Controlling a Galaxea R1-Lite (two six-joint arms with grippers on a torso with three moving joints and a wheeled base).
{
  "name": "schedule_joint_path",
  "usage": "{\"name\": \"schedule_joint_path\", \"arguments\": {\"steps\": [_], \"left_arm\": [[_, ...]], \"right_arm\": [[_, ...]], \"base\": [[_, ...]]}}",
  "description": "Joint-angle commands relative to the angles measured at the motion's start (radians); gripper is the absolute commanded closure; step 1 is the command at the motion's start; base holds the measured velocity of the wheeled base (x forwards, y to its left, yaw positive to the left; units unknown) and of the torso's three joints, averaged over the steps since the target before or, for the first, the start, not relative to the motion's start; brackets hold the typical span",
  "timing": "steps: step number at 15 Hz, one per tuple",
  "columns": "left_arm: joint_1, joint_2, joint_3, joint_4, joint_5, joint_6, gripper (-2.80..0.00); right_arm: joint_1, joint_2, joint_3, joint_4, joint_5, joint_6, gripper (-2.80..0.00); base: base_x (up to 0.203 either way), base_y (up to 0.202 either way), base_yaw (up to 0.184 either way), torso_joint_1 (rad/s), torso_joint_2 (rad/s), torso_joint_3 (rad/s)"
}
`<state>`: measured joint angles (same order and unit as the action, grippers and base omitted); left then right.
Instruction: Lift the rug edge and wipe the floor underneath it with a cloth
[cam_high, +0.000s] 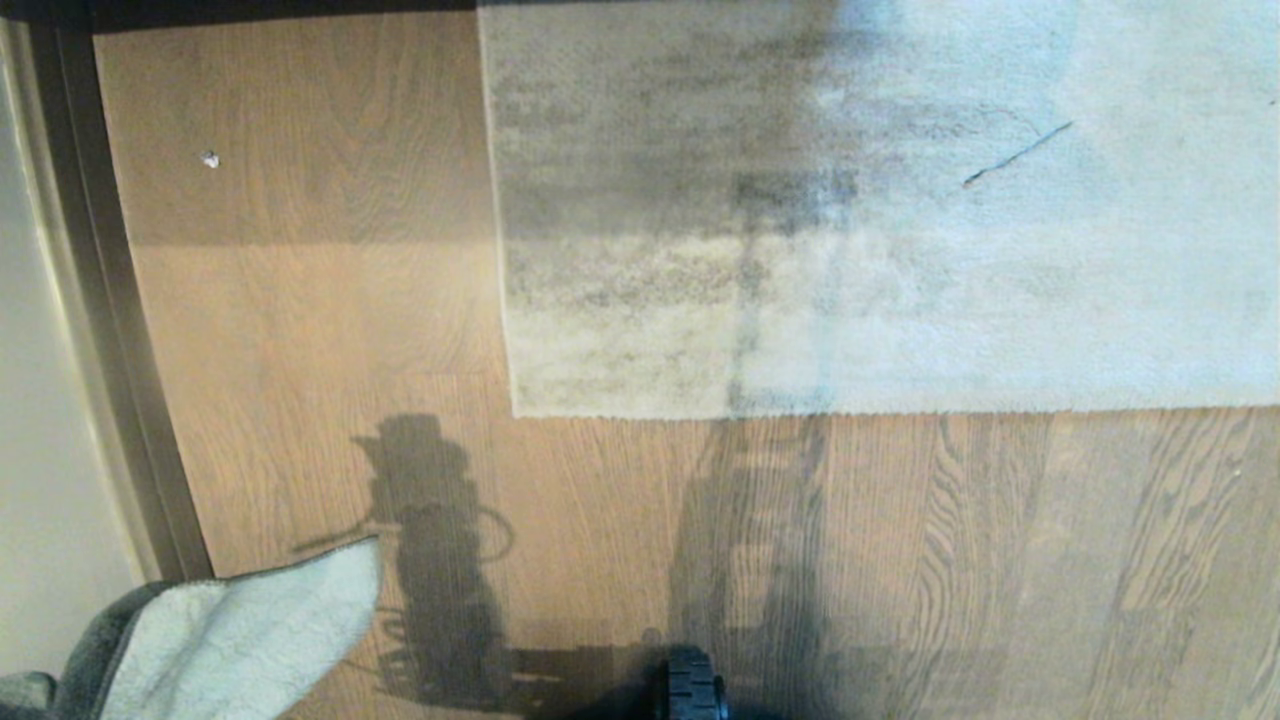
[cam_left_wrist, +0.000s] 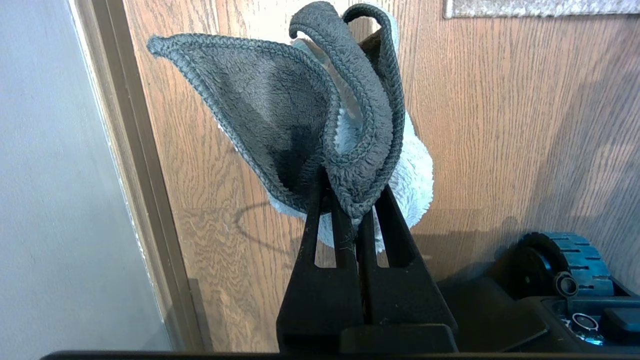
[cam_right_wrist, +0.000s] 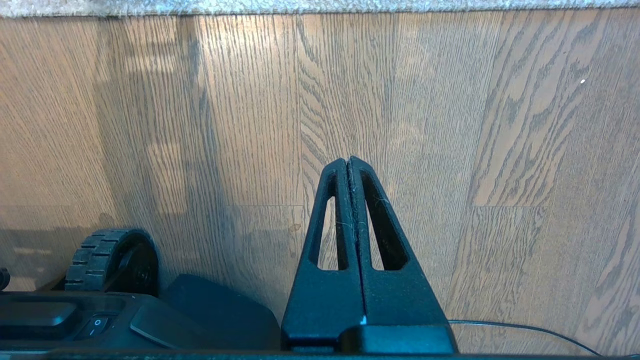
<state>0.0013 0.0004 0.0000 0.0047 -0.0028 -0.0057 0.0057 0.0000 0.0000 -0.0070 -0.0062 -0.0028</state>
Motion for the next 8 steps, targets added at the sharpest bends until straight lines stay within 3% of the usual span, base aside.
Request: {"name": "schedule_joint_path", "arguments": {"steps": [1, 8], "left_arm": [[0.0, 0.0, 0.0, 0.0, 0.0, -0.001, 0.0], [0.0, 0.0, 0.0, 0.0, 0.0, -0.002, 0.0]], "right_arm": [[0.0, 0.0, 0.0, -0.001, 0.0, 0.0, 0.0], [0.0, 0.0, 0.0, -0.001, 0.0, 0.0, 0.0]], "base": [[0.0, 0.0, 0.0, 0.0, 0.0, 0.0], [0.0, 0.0, 0.0, 0.0, 0.0, 0.0]]}}
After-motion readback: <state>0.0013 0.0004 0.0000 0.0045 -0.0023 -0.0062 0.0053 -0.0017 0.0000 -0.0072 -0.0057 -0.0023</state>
